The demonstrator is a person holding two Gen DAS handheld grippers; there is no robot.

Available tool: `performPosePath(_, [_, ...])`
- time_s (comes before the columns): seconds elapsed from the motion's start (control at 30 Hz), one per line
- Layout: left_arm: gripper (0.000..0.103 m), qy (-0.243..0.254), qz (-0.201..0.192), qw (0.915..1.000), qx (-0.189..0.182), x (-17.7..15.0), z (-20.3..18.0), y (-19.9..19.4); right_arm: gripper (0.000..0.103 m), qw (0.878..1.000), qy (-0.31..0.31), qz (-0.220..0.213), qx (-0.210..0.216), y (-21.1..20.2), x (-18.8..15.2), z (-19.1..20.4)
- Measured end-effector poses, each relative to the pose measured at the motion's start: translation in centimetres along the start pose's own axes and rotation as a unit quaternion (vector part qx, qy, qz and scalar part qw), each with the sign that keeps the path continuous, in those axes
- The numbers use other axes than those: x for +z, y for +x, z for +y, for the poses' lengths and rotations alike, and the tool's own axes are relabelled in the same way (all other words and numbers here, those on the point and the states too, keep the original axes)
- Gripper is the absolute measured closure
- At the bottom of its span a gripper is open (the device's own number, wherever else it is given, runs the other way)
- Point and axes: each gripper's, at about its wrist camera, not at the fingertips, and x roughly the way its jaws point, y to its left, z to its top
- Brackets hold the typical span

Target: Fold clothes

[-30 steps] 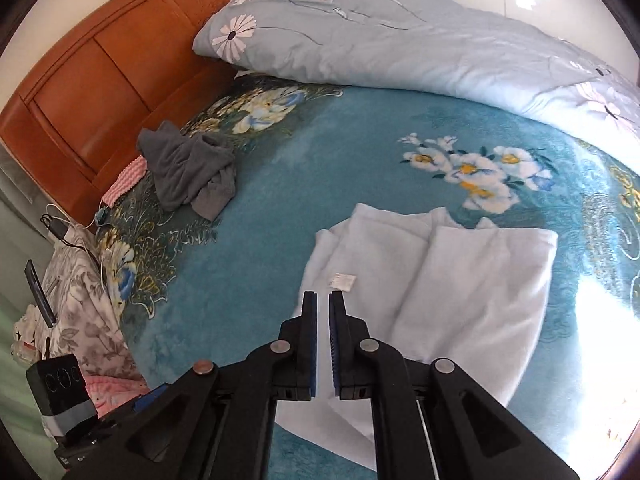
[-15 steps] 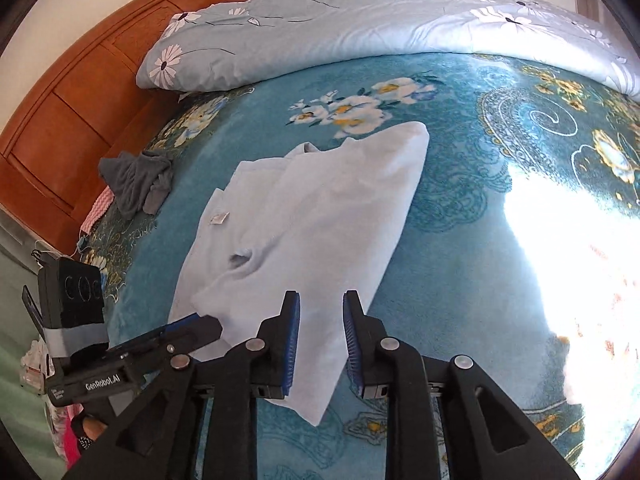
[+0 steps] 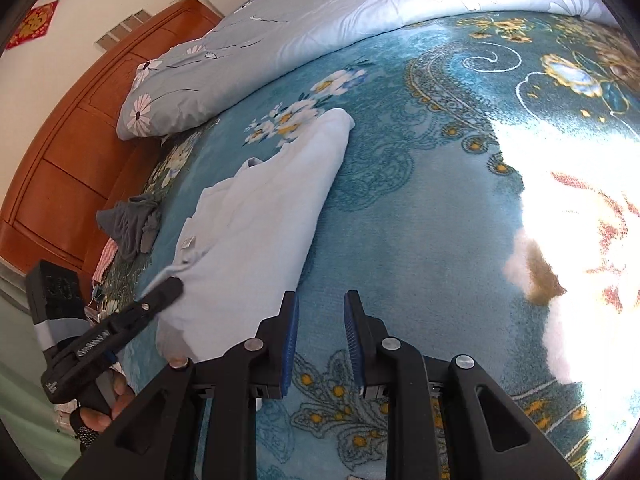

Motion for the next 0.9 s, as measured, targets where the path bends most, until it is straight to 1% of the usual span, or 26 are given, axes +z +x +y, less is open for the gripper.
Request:
performPosePath(0.07, [0.098, 0.025, -0.041, 0.9988, -0.004, -0.1, -0.4, -2.8, 0.079, 1.000, 0.002, -0.002, 0.007, -0.1, -0.1, -0.2])
performPosePath(0.13, [0.098, 0.031, -0.073, 0.9966, 0.022, -1.2, 0.6, -4.9, 0.079, 1.000, 0.000, -0.002, 0.011, -0.1, -0.4, -0.2])
performPosePath(0.17, [0.098, 0.029, -0.081, 0.9957, 0.036, -1.8, 1.4, -5.5, 0.079, 1.000, -0.002, 0.000, 0.010, 0.1, -0.5, -0.2])
performPosePath(0.2, [0.098, 0.008, -0.065, 0.9968, 0.046, -2.4, 3.0, -5.0, 0.079, 1.000, -0.004, 0.003, 0.009, 0.4, -0.6, -0.3])
performPosePath(0.27, [0.098, -0.046, -0.017, 0.9971, 0.057, -3.5, 6.4, -3.2, 0.079, 1.000, 0.000, 0.014, 0.010, 1.2, -0.9, -0.3])
performPosePath(0.3, [0.097, -0.069, -0.008, 0.9962, 0.052, -4.0, 7.8, -2.7, 0.079, 1.000, 0.005, 0.021, 0.012, 1.7, -1.0, -0.3])
performPosePath(0.37, [0.097, -0.098, -0.013, 0.9946, 0.033, -4.6, 9.2, -2.8, 0.079, 0.999, 0.004, 0.027, 0.023, 2.2, -1.1, 0.2])
performPosePath(0.43, [0.097, -0.096, -0.027, 0.9946, 0.030, -4.4, 9.0, -3.5, 0.079, 0.999, -0.006, 0.029, 0.025, 2.4, -1.2, 0.9])
performPosePath(0.57, [0.097, -0.069, -0.058, 0.9954, 0.032, -3.7, 7.6, -5.4, 0.079, 0.999, -0.012, 0.031, 0.027, 2.7, -1.1, 1.7])
performPosePath(0.63, [0.097, -0.064, -0.063, 0.9953, 0.035, -3.7, 7.5, -5.9, 0.079, 0.999, -0.018, 0.033, 0.028, 2.9, -1.1, 2.1])
performPosePath(0.67, [0.094, -0.064, -0.052, 0.9956, 0.043, -3.7, 7.9, -5.7, 0.079, 0.999, -0.021, 0.036, 0.028, 3.0, -1.1, 2.2])
performPosePath(0.7, [0.094, -0.066, -0.036, 0.9959, 0.050, -3.8, 8.4, -5.1, 0.079, 0.999, -0.024, 0.038, 0.028, 3.2, -1.2, 2.4])
performPosePath(0.73, [0.094, -0.072, -0.020, 0.9962, 0.045, -3.9, 8.8, -4.5, 0.079, 0.998, -0.025, 0.040, 0.030, 3.3, -1.2, 2.5])
performPosePath(0.77, [0.093, -0.083, -0.012, 0.9959, 0.035, -4.1, 9.1, -4.3, 0.079, 0.998, -0.026, 0.041, 0.032, 3.4, -1.2, 2.5])
performPosePath(0.8, [0.086, -0.091, -0.007, 0.9955, 0.026, -4.1, 9.4, -4.4, 0.079, 0.998, -0.027, 0.043, 0.034, 3.5, -1.3, 2.6])
performPosePath(0.83, [0.081, -0.093, -0.011, 0.9954, 0.021, -4.0, 9.5, -4.8, 0.079, 0.998, -0.028, 0.043, 0.036, 3.6, -1.4, 2.7])
performPosePath(0.87, [0.068, -0.094, -0.018, 0.9952, 0.018, -3.7, 9.6, -5.3, 0.079, 0.998, -0.030, 0.043, 0.039, 3.6, -1.4, 2.9])
performPosePath(0.9, [0.051, -0.094, -0.030, 0.9949, 0.020, -3.1, 9.6, -5.9, 0.079, 0.998, -0.032, 0.043, 0.042, 3.7, -1.4, 3.0])
